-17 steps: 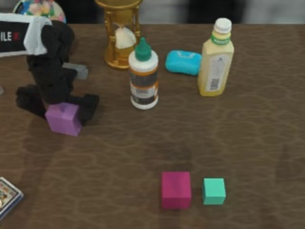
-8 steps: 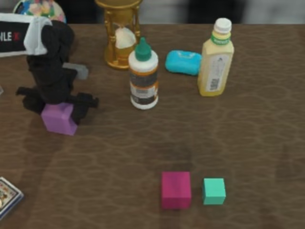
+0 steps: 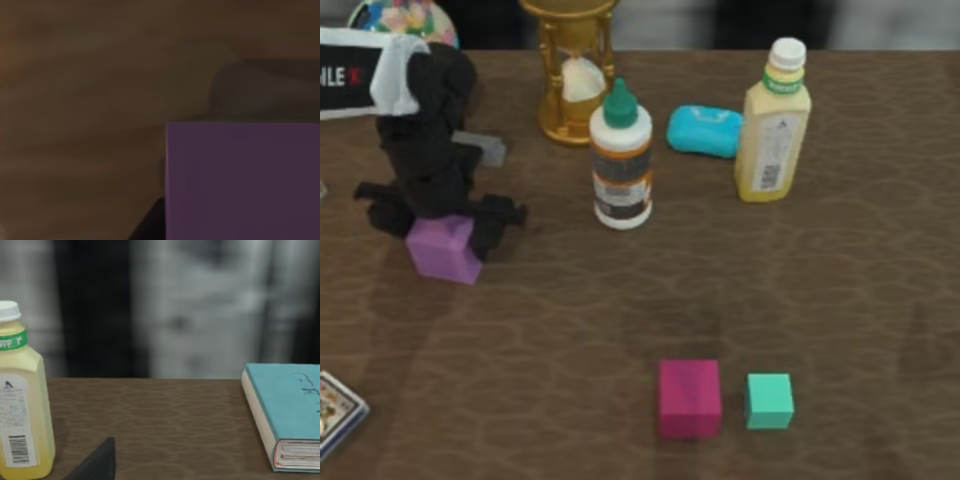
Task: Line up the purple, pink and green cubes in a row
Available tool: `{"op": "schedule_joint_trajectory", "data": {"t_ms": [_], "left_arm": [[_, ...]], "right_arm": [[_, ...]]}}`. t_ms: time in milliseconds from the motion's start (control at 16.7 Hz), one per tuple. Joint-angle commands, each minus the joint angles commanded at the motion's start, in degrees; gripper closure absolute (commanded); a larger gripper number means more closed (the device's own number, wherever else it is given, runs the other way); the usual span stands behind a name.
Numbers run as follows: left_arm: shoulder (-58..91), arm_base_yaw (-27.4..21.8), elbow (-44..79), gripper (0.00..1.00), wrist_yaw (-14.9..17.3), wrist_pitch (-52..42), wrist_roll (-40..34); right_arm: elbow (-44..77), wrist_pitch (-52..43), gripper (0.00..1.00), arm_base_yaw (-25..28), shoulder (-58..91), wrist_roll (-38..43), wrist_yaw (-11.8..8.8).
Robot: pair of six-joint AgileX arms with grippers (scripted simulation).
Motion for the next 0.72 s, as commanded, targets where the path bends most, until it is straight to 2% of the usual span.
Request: {"op": "schedule_joint_trajectory", "data": {"t_ms": [420, 720], "left_arm": [[-0.75, 0.08, 0.28, 1.00, 0.03, -0.43, 0.02], [-3.62, 0.74, 5.16, 1.00, 0.00, -8.64, -0.08]], "right_arm": [[0.00, 0.00, 0.00, 0.00, 0.00, 0.00, 0.00], [0.00, 0.00, 0.00, 0.00, 0.00, 0.00, 0.00]]}}
